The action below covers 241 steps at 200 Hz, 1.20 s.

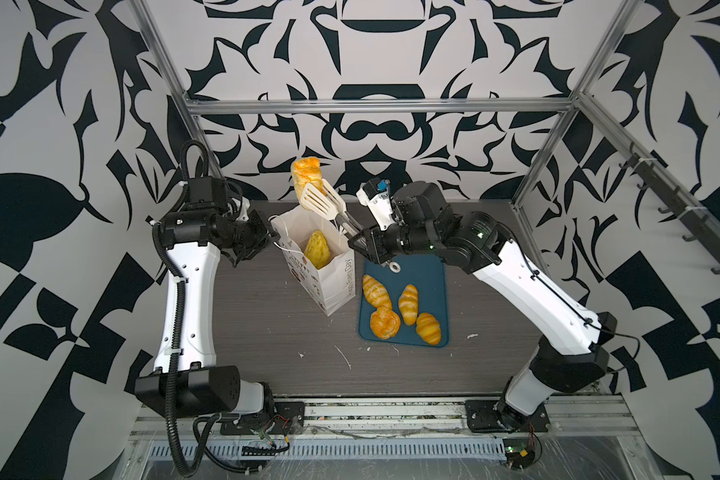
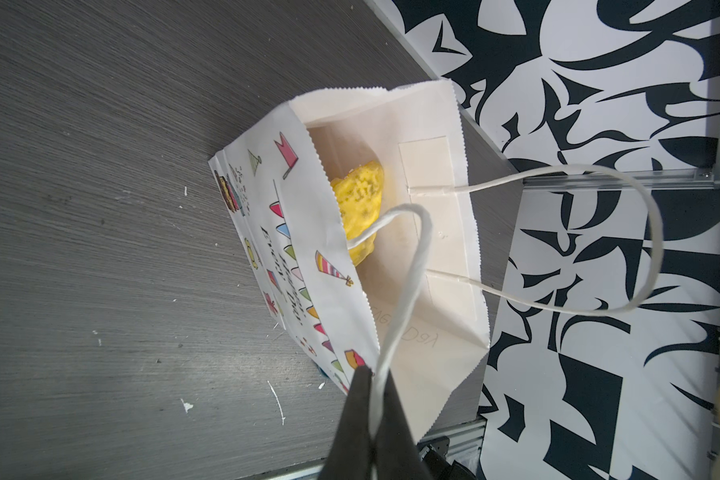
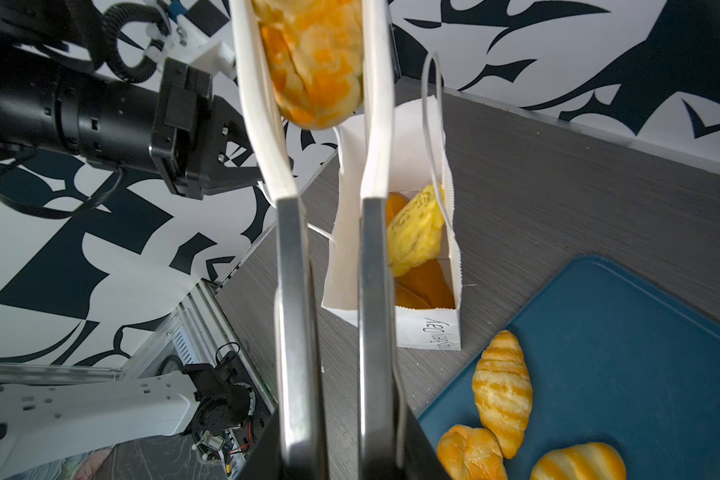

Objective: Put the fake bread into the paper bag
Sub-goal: 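Lower the croissant into the bag held by the left gripper and open tongs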

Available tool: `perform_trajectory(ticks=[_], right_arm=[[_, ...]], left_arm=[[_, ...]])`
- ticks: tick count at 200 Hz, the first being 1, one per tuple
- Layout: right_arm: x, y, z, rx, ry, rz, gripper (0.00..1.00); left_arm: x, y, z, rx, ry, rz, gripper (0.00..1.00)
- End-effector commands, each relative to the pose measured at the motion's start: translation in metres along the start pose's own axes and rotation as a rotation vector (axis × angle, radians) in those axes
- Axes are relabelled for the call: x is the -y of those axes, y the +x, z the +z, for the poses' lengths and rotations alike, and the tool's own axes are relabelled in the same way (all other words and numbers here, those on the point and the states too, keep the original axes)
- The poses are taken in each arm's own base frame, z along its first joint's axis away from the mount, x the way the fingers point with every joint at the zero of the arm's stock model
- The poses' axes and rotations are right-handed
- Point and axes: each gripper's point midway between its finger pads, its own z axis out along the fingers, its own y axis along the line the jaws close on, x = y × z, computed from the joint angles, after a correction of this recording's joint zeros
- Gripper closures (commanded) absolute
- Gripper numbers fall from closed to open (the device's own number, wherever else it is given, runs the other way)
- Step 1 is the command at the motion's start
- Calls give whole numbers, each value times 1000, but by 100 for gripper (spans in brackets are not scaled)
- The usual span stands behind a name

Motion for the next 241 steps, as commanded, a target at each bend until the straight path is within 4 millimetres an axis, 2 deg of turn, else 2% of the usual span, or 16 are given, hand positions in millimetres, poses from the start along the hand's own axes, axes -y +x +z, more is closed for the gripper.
perform_trajectory(ticks=[1, 40, 132, 241], right_arm=[[-25, -28, -16, 104, -83, -41, 68], [-26, -25, -4, 83, -93, -21, 68], [-10, 0, 32, -48, -42, 22, 68], [24, 29, 65, -211, 77, 88, 70]], left_arm=[[1, 0, -3, -10, -2, -11, 100], [0, 2, -4, -10, -5, -10, 100], [1, -1, -5, -4, -3, -12, 100], [-1, 1, -7, 0, -8, -12, 100]])
